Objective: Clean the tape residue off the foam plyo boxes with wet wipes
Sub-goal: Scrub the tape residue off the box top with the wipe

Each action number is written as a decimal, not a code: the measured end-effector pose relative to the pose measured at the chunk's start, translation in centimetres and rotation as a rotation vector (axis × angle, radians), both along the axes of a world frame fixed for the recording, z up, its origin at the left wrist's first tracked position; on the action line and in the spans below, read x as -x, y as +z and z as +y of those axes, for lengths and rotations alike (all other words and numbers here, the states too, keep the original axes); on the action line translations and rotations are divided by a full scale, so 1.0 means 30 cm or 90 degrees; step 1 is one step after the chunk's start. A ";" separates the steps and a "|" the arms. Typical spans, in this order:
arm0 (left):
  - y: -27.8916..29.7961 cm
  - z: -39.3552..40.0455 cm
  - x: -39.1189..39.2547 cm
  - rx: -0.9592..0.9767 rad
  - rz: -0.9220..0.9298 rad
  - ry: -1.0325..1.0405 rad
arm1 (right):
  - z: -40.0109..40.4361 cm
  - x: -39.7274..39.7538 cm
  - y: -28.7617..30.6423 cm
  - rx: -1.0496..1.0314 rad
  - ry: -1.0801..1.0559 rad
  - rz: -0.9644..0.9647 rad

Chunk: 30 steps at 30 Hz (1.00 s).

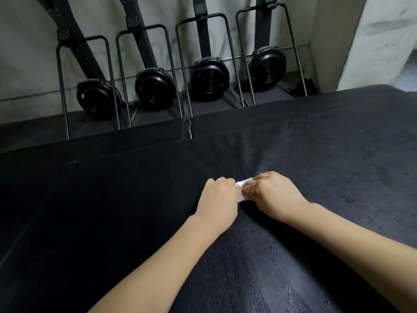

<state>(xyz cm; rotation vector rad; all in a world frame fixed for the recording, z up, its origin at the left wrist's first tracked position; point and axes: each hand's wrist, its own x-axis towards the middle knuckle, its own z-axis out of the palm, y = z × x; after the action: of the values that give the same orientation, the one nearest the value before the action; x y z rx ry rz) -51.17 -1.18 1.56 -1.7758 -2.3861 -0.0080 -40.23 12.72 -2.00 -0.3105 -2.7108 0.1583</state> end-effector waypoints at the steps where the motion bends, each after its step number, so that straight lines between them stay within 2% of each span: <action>1: 0.006 0.016 0.015 0.004 0.005 0.006 | 0.012 0.018 0.004 0.009 -0.012 -0.024; 4: 0.028 0.072 0.075 0.007 -0.008 0.044 | 0.056 0.096 0.007 0.016 -0.042 -0.090; 9: 0.050 0.116 0.112 -0.009 -0.100 0.080 | 0.130 0.200 -0.043 0.039 -0.091 -0.106; 15: 0.060 0.016 -0.010 -0.022 -0.156 0.100 | 0.050 0.066 -0.073 0.082 -0.066 -0.072; 19: 0.052 -0.082 -0.117 -0.001 -0.155 0.054 | -0.069 -0.116 -0.048 0.071 -0.019 -0.015; 24: -0.009 -0.189 -0.235 0.019 -0.091 -0.010 | -0.169 -0.286 -0.059 0.082 0.018 -0.022; 28: -0.007 -0.176 -0.231 0.011 -0.063 -0.004 | -0.184 -0.274 -0.048 0.000 0.038 0.005; 30: -0.002 -0.150 -0.212 0.010 -0.061 0.009 | -0.159 -0.233 -0.048 0.008 0.029 -0.015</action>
<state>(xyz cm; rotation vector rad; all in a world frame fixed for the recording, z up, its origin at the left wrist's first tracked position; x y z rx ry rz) -44.81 -5.70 1.50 -1.8052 -2.4701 -0.0743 -33.23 7.93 -3.44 -0.2553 -2.7422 0.1865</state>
